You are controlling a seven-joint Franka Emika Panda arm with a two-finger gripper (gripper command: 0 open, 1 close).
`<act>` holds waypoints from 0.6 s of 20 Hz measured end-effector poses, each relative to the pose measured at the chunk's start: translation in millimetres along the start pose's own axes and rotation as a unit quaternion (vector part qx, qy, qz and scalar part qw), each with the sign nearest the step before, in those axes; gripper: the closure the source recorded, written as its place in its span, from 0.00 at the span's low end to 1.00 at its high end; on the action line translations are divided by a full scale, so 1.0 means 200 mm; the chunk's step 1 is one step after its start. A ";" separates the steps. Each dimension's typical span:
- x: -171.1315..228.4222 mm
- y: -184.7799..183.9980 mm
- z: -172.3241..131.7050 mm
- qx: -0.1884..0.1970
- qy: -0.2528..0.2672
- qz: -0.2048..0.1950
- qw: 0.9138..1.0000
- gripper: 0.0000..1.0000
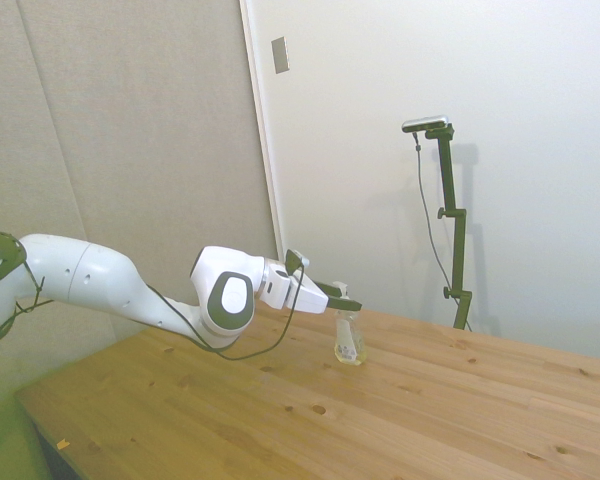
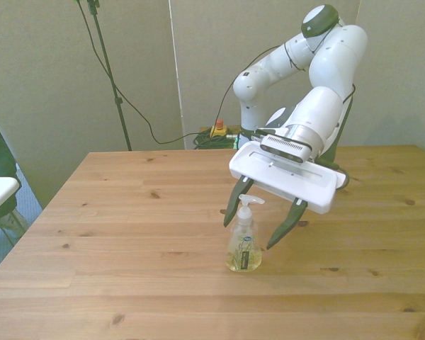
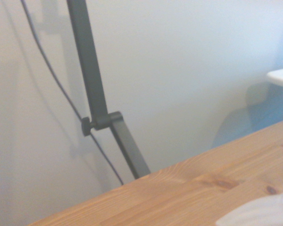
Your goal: Stand the sanitizer
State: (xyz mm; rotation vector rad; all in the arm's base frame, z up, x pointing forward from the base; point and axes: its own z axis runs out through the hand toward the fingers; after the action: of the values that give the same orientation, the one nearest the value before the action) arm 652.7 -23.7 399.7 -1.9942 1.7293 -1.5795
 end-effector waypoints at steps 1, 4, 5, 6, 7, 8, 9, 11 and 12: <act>0.02 -0.02 -0.03 -0.007 -0.016 -0.001 1.000 0.00; 0.11 -0.05 -0.12 -0.027 -0.066 -0.010 0.997 0.00; 0.15 -0.05 -0.14 -0.034 -0.084 -0.013 0.996 0.00; 0.18 -0.04 -0.17 -0.043 -0.103 -0.016 0.994 0.00; 0.21 -0.03 -0.19 -0.052 -0.122 -0.019 0.991 0.00; 0.24 -0.01 -0.21 -0.063 -0.141 -0.022 0.988 0.00; 0.27 0.00 -0.22 -0.074 -0.160 -0.028 0.984 0.00; 0.29 0.02 -0.25 -0.094 -0.198 -0.036 0.975 0.00; 0.30 0.03 -0.27 -0.102 -0.217 -0.042 0.970 0.00</act>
State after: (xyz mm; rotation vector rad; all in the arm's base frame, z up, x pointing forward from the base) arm 601.4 -42.4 459.7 -2.3130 1.6987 -0.9076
